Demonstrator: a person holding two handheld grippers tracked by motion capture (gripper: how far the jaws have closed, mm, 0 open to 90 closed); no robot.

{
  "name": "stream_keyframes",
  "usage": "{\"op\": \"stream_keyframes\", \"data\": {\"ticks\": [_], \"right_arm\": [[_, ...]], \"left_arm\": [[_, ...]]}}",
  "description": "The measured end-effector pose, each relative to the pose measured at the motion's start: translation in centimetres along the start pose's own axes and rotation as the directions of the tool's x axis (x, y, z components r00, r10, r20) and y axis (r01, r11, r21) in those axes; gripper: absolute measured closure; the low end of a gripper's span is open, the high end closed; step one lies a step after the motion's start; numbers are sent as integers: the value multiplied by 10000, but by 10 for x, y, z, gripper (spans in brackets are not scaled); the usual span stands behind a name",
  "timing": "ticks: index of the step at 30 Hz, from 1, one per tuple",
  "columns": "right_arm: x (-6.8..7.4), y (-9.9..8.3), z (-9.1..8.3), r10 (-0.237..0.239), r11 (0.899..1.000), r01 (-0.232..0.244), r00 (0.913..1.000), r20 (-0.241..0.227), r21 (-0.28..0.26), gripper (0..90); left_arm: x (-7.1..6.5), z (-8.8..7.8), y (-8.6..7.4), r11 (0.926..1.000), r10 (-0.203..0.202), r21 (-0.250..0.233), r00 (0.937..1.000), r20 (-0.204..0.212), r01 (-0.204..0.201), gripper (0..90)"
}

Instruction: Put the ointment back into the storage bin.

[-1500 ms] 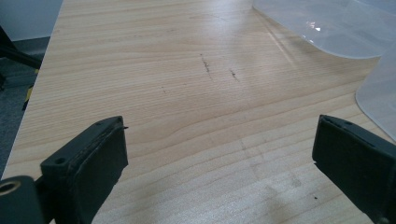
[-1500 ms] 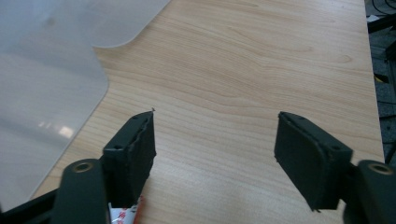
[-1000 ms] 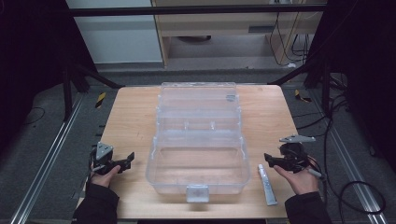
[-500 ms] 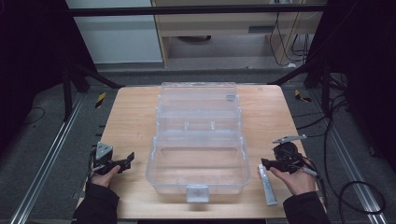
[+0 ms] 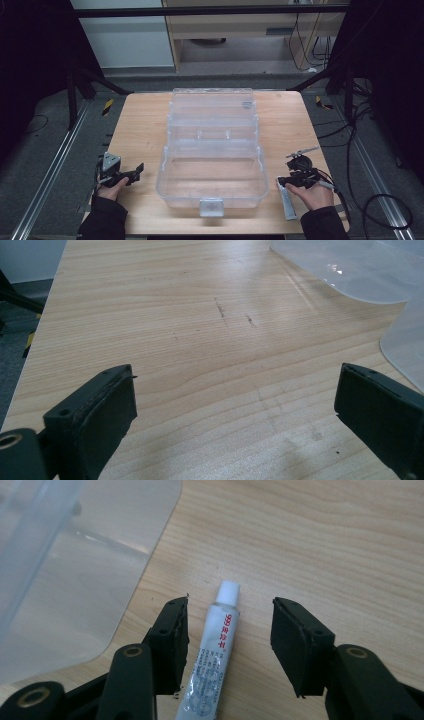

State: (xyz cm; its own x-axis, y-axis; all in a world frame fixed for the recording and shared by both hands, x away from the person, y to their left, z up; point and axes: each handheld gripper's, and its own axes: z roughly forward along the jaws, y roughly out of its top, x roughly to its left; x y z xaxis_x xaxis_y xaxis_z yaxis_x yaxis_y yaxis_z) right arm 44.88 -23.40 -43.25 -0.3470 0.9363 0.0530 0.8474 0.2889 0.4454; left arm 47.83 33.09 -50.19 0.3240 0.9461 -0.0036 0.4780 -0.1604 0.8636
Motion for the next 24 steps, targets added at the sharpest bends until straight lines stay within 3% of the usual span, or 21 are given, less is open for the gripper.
{"op": "stream_keyframes", "data": {"ticks": [13, 24], "right_arm": [[5, 0, 12, -190, 9954, 171, 9996, 191, 940, 554], [8, 0, 21, -246, 9898, 209, 9994, 244, 1407, 581]], "left_arm": [[0, 0, 0, 10000, 15, 2, 10000, 9, -15, 27], [0, 0, 0, 10000, -3, 0, 10000, 13, 3, 27]]}}
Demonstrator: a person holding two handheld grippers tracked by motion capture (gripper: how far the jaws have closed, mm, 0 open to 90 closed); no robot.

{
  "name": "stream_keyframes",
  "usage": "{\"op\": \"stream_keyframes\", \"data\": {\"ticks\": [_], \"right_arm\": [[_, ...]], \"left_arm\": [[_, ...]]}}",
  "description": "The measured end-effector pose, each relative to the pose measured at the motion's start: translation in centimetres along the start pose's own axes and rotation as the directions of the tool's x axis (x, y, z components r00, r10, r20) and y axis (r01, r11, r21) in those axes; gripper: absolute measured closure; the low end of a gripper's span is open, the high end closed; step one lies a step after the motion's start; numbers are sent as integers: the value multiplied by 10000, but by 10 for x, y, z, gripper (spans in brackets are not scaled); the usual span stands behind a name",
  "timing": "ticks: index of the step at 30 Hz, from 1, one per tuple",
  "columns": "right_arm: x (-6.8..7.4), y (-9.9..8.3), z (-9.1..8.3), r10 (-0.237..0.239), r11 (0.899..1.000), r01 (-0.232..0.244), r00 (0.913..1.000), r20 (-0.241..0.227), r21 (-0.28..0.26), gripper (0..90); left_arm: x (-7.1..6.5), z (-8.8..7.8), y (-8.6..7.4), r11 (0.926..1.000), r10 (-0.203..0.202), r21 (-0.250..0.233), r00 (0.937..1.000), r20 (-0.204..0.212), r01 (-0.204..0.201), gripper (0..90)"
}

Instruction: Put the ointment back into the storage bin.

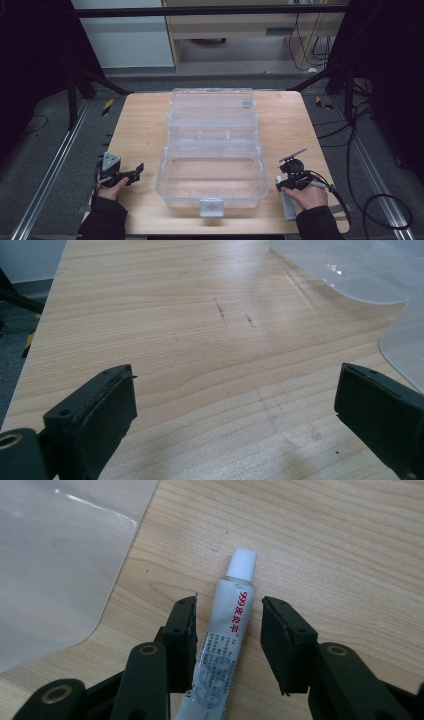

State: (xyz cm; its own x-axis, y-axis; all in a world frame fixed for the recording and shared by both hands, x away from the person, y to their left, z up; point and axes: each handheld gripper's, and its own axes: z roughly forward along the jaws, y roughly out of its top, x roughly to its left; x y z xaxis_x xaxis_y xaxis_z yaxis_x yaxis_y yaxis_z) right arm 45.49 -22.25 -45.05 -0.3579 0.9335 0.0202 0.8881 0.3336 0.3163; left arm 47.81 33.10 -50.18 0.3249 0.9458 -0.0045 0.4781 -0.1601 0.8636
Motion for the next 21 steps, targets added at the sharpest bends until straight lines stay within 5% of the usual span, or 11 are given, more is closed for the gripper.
{"op": "stream_keyframes", "data": {"ticks": [21], "right_arm": [[1, -1, 16, 12, 9982, -9, 10000, -49, 602, 666]], "left_arm": [[0, 0, 0, 10000, -5, 1, 10000, 6, 5, 27]]}}
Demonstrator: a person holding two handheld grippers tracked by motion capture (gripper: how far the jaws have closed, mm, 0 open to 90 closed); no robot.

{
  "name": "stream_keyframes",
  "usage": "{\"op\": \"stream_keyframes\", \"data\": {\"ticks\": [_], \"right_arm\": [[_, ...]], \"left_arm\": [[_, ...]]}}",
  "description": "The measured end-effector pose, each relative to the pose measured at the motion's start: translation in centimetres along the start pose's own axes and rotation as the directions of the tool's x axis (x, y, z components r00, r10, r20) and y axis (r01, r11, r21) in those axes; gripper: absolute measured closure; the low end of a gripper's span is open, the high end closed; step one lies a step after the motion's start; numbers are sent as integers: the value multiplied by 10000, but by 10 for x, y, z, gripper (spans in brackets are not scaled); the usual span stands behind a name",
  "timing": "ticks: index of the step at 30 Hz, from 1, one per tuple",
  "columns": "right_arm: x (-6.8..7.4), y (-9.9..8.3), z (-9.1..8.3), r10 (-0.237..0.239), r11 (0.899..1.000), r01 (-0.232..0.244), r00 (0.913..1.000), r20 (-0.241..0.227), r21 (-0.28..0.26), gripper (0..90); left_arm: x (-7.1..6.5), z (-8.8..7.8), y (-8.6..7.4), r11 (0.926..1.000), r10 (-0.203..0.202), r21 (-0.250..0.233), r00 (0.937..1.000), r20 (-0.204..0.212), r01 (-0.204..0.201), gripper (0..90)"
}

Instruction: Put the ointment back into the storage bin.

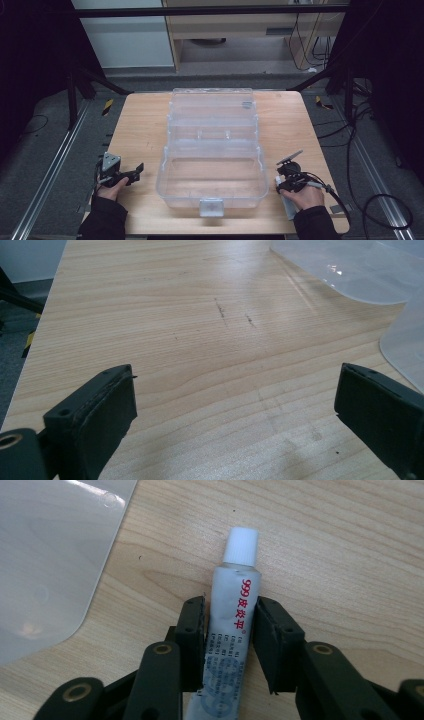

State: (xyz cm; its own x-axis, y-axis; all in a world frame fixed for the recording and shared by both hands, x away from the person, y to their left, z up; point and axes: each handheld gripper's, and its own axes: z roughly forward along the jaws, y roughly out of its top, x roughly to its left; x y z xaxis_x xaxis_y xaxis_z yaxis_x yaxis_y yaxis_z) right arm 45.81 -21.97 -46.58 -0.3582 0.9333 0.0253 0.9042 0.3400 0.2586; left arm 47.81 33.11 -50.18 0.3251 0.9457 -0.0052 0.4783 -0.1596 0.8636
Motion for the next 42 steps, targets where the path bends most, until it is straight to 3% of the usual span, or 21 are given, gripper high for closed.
{"op": "stream_keyframes", "data": {"ticks": [14, 25, 32, 41, 42], "right_arm": [[-1, 2, -3, -219, 9995, 221, 9997, -87, 205, 699], [-10, 2, -29, -182, 9964, 139, 9986, -503, -832, 698], [-11, 12, -51, -249, 9823, 120, 9974, -669, -1870, 699], [-9, 19, -76, -873, 9449, 608, 9938, -685, -3216, 699], [-9, 19, -76, -873, 9449, 608, 9938, -685, -3216, 699]], "left_arm": [[0, 0, 0, 10000, 4, 10, 10000, -13, -4, 27], [0, 0, 0, 10000, 6, 31, 10000, -33, -6, 27], [0, 0, 0, 10000, -4, 28, 10000, 9, 4, 27], [0, 0, 0, 10000, -27, -1, 10000, 19, 27, 27], [0, 0, 0, 10000, -27, -1, 10000, 19, 27, 27]]}}
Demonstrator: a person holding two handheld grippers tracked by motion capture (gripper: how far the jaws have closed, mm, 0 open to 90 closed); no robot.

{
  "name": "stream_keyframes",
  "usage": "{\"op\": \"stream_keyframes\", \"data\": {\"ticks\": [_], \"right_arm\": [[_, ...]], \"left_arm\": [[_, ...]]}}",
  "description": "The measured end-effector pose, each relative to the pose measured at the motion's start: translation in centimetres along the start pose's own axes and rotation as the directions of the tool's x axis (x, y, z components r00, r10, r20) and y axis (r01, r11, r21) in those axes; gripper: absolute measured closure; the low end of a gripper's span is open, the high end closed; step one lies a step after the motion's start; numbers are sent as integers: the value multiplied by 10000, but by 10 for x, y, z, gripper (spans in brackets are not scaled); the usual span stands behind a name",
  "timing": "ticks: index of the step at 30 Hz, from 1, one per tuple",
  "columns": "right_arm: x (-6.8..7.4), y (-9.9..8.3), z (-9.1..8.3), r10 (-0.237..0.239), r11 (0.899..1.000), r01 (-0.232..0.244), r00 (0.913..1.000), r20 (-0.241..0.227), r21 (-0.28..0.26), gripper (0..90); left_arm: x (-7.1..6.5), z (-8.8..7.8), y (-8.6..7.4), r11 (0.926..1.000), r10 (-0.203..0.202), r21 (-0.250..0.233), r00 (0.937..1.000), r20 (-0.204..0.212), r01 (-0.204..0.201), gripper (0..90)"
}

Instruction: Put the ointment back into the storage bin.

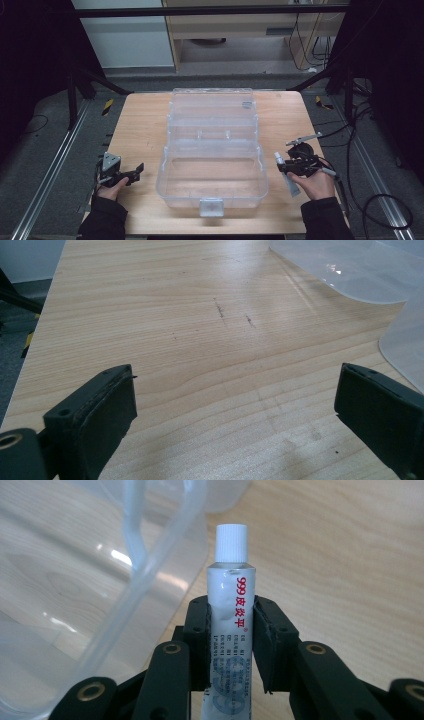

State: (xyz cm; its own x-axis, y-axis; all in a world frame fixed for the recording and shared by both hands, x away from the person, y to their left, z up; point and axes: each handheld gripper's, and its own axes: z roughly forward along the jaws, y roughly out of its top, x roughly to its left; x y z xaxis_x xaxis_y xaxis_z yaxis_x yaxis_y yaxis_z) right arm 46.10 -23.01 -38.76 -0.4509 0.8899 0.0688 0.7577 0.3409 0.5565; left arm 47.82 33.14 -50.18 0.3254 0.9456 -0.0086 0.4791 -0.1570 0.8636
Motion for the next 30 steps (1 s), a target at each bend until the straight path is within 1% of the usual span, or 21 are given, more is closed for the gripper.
{"op": "stream_keyframes", "data": {"ticks": [1, 2, 5, 7, 10, 17, 20, 24, 27, 28, 30], "right_arm": [[0, 4, -5, -79, 9997, 77, 9999, -105, -233, 699], [0, 5, -7, -186, 9992, 182, 9998, -87, -369, 699], [1, 11, -13, -476, 9969, 463, 9987, -197, -635, 699], [2, 14, -17, -735, 9939, 717, 9971, -177, -838, 699], [4, 19, -24, -887, 9907, 853, 9956, -286, -1061, 699], [9, 32, -38, -1495, 9774, 1404, 9877, -467, -1582, 699], [12, 37, -43, -1802, 9708, 1691, 9823, -517, -1702, 700], [18, 46, -48, -2224, 9606, 2077, 9729, -626, -1845, 700], [23, 54, -51, -2492, 9565, 2319, 9650, -822, -1772, 699], [25, 56, -51, -2658, 9517, 2478, 9605, -825, -1813, 699], [30, 61, -51, -2923, 9453, 2732, 9520, -909, -1783, 699]], "left_arm": [[0, 0, 0, 10000, 26, 1, 10000, 9, -26, 27], [0, 0, 0, 10000, 44, 3, 10000, -3, -44, 27], [0, 0, 0, 10000, 33, 6, 10000, 3, -33, 27], [0, 0, 0, 10000, 25, 9, 10000, 9, -25, 27], [0, 0, 0, 10000, 46, 4, 10000, 9, -46, 27], [0, 0, 0, 10000, 53, 19, 10000, 18, -53, 27], [0, 0, 0, 10000, 47, 10, 10000, 15, -47, 27], [0, 0, 0, 10000, 41, 25, 10000, 29, -41, 27], [0, 0, 0, 10000, 57, 23, 10000, 22, -57, 27], [0, 0, 0, 10000, 53, 25, 10000, 24, -53, 27], [0, 0, 0, 10000, 22, 13, 10000, 31, -22, 27]]}}
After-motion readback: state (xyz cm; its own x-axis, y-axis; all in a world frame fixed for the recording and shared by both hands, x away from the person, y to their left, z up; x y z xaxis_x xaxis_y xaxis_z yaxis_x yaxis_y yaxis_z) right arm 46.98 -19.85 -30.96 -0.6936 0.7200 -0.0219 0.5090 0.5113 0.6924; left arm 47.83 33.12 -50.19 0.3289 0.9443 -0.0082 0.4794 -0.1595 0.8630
